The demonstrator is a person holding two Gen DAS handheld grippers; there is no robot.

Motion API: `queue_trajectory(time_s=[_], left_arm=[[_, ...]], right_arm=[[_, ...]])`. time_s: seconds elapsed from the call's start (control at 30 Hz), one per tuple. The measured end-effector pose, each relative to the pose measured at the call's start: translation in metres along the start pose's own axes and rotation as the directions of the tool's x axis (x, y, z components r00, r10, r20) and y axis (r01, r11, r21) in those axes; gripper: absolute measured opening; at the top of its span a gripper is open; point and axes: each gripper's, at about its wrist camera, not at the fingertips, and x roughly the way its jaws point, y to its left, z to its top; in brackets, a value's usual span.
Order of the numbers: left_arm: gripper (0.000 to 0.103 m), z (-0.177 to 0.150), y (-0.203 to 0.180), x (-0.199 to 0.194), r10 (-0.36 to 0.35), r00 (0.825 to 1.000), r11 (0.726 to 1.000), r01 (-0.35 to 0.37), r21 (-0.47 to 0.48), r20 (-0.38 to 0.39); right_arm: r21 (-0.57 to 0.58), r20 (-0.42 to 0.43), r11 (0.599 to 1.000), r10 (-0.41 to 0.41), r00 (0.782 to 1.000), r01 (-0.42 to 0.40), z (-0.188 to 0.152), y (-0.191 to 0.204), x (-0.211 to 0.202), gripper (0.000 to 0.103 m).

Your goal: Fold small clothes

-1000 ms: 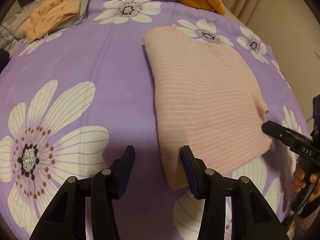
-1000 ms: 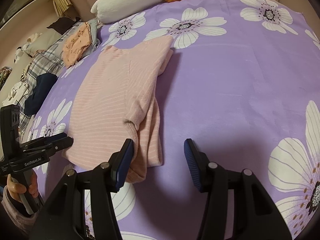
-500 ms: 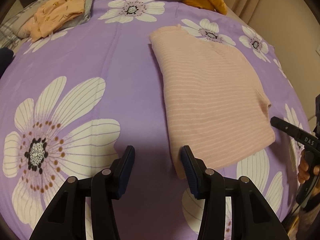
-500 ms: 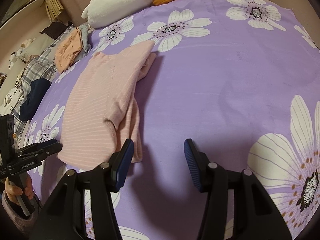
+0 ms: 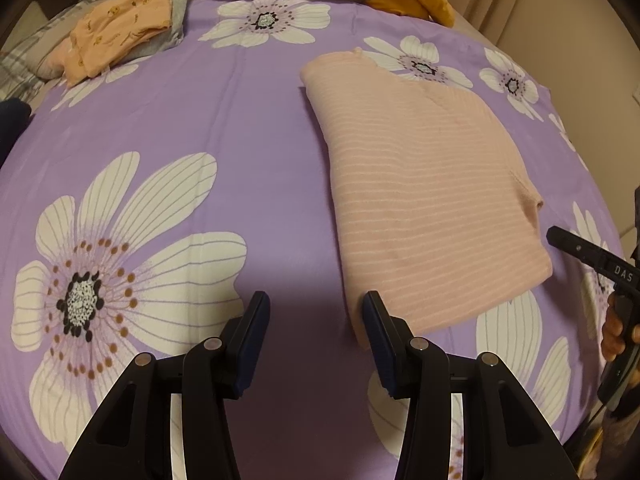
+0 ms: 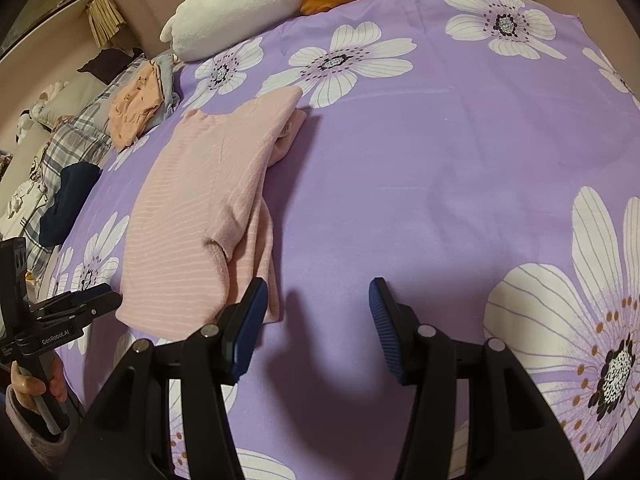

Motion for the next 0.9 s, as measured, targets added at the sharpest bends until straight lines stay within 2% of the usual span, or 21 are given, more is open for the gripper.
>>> queue_trajectory(time_s=[0.43,0.63,0.77,0.9], left_arm=[[0.047,-0.004,-0.004,-0.010,0.030,0.999,0.999,-0.030,0.024,0.020],[0.047,0.001,-0.020,-0.020,0.017,0.998,0.997,-0.022,0.075,0.066],[0.047,0.006,-0.029,-0.013,0.003,0.998,0.995,-0.009,0.095,0.060],[0.047,0.007,-0.035,-0.002,0.000,0.999,0.994,-0.004,0.108,0.040]], right_arm=[[0.016,0.037,1.000,-0.004,0.999,0.004,0.008,-0.003,-0.011,0.055],[-0.007,0.079,0.999,0.050,0.996,-0.049,0.024,0.013,-0.014,0.053],[-0.032,0.083,0.994,0.106,0.991,-0.104,0.034,0.029,-0.007,0.053],[-0.068,0.060,0.990,0.127,0.990,-0.123,0.038,0.044,0.008,0.052]])
